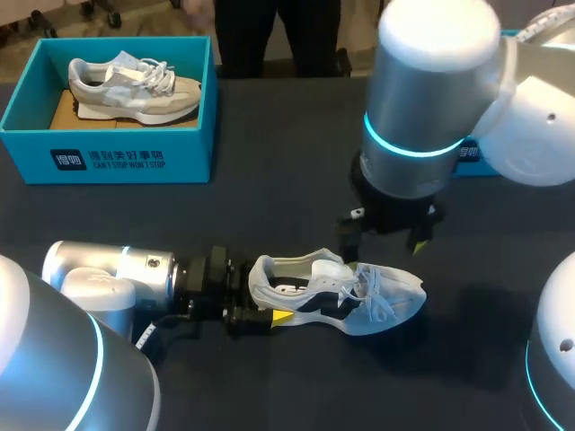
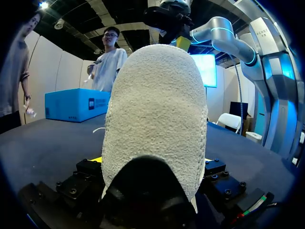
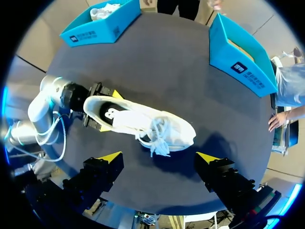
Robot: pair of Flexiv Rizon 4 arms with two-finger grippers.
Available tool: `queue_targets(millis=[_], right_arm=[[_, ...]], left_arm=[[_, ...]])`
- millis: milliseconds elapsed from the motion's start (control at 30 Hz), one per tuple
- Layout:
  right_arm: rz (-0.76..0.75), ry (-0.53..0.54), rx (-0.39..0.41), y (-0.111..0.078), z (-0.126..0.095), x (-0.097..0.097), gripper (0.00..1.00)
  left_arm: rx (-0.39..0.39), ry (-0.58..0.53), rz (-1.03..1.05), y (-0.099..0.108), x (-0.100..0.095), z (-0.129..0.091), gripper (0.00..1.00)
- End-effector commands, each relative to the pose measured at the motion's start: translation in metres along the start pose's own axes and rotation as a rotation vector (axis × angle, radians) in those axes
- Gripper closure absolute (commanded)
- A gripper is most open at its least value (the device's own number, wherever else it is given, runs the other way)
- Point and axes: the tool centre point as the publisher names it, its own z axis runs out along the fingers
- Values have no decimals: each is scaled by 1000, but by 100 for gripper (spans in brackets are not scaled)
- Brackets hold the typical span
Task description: Take the shoe out of the shoebox, open the shoe tongue, remove and reinsert the insole, then place the shoe into the shoebox
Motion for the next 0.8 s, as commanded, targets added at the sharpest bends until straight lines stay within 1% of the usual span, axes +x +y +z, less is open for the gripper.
queue_targets(millis=[33,100,433,500,633,700,800], right_arm=[[49,-130,52,23,12,50,0],[88,-161,72,25,15,54,0],[88,-161,72,25,15,54,0],[96,-161,81,27,22,59,0],[113,-215,84,32,29,72,0],[120,-218,83,34,32,73,0],[136,-220,57,35,38,72,0]], left_arm=[[0,-1,1,0,0,0,100],[0,-1,1,0,0,0,100],[0,-1,1,0,0,0,100],[0,-1,1,0,0,0,100],[0,-1,1,0,0,0,100],[0,-1,1,0,0,0,100],[0,-1,1,0,0,0,100]])
